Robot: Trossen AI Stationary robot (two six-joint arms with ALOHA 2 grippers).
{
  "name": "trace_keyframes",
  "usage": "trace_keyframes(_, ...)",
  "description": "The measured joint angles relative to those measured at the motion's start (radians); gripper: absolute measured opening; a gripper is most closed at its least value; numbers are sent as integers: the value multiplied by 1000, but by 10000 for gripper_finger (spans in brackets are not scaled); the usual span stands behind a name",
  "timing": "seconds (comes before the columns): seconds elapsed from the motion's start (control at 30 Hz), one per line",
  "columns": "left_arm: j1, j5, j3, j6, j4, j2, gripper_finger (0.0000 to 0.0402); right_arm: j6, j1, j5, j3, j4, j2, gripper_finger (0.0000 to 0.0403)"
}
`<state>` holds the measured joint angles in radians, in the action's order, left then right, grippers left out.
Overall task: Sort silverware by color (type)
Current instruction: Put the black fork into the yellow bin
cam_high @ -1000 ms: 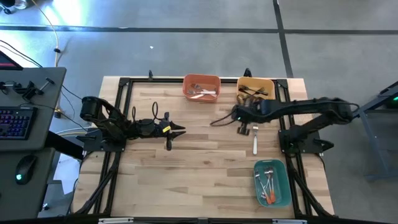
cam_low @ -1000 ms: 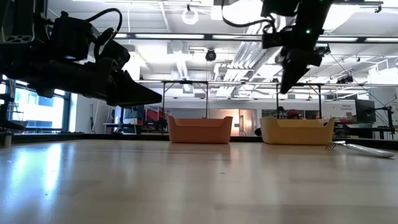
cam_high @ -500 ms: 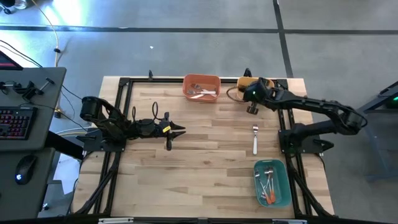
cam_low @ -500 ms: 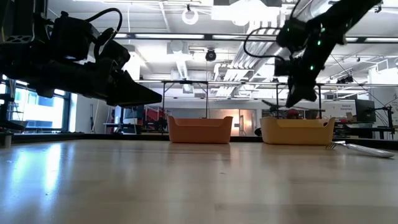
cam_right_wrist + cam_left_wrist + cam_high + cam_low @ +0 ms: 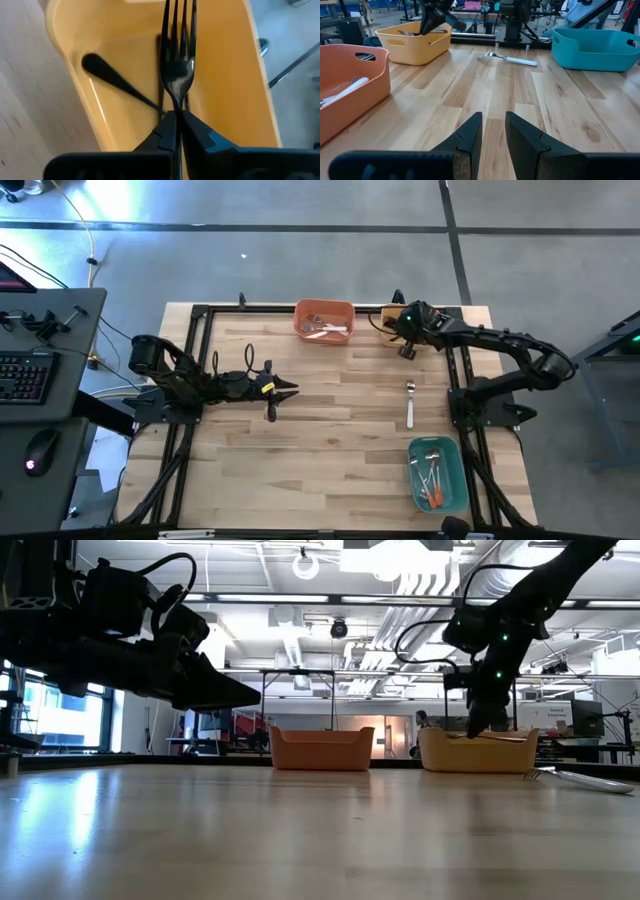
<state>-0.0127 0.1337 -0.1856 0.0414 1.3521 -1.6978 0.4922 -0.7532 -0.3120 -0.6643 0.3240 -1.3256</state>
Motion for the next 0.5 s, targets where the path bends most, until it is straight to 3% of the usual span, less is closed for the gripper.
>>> trace_keyframes(0.5, 0, 0, 0, 0, -1, 0, 74, -174, 14, -14, -56, 47, -8, 1)
